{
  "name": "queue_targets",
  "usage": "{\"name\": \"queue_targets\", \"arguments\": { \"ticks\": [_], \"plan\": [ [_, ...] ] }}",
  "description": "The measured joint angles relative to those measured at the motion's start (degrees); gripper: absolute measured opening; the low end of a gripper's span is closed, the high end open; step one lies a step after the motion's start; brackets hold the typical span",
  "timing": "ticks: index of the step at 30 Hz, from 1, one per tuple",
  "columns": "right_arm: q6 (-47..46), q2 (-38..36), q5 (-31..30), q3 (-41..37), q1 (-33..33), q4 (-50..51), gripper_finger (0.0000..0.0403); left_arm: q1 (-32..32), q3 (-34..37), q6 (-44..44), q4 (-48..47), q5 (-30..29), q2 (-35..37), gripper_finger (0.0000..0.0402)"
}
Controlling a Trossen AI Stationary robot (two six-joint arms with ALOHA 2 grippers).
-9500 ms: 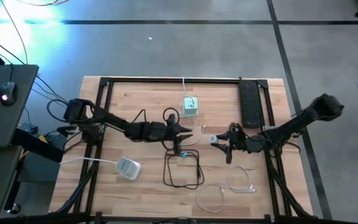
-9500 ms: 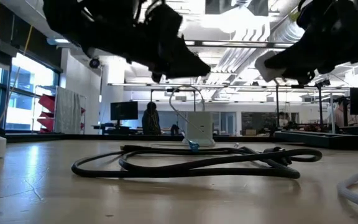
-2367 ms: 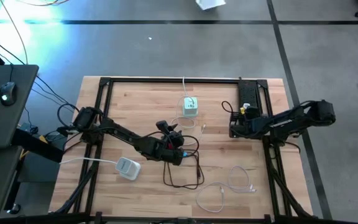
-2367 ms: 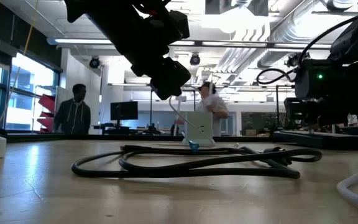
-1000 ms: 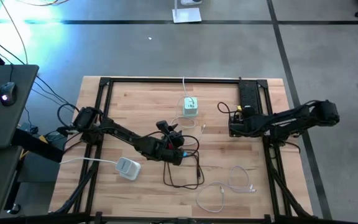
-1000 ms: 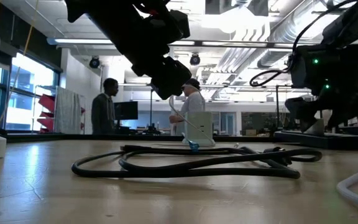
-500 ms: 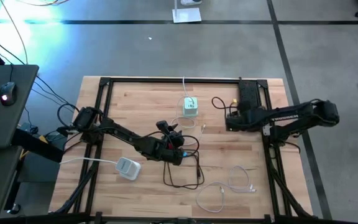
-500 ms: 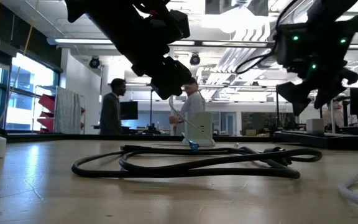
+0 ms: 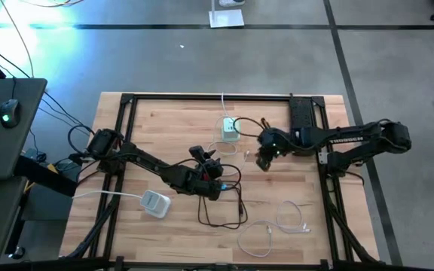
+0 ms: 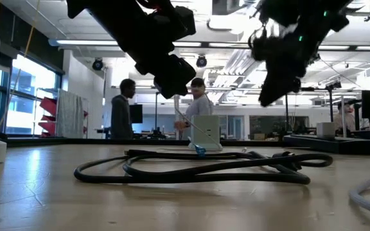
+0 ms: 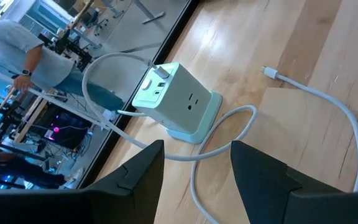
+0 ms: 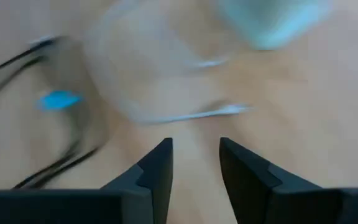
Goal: Insert USB
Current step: Insert the white charger cable into the white charger adapter
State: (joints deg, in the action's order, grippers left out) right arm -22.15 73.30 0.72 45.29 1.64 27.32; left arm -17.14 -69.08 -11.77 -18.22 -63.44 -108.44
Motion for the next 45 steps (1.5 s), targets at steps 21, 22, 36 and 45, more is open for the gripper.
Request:
{"name": "queue_targets", "arguments": {
  "ticks": [21,22,36,45],
  "plan": [
    [-60.2,6.4,4.5,1.8,-42.2,-7.7,0.0113,-0.3,0.0,2.2,1.6,-0.9,0.0,0.0163],
    [-63.2,7.9,4.5,1.8,-43.6,-9.1,0.0113,-0.3,0.0,3.0,2.2,-0.9,0.0,0.0163],
    [-72.6,28.4,2.7,9.0,-46.9,-12.4,0.0187,-1.7,0.0,11.9,12.6,0.3,0.0,0.0163],
    [-73.7,32.4,-0.9,15.8,-46.7,1.0,0.0184,-1.8,0.0,14.2,18.3,4.5,0.0,0.0163]
  ]
}}
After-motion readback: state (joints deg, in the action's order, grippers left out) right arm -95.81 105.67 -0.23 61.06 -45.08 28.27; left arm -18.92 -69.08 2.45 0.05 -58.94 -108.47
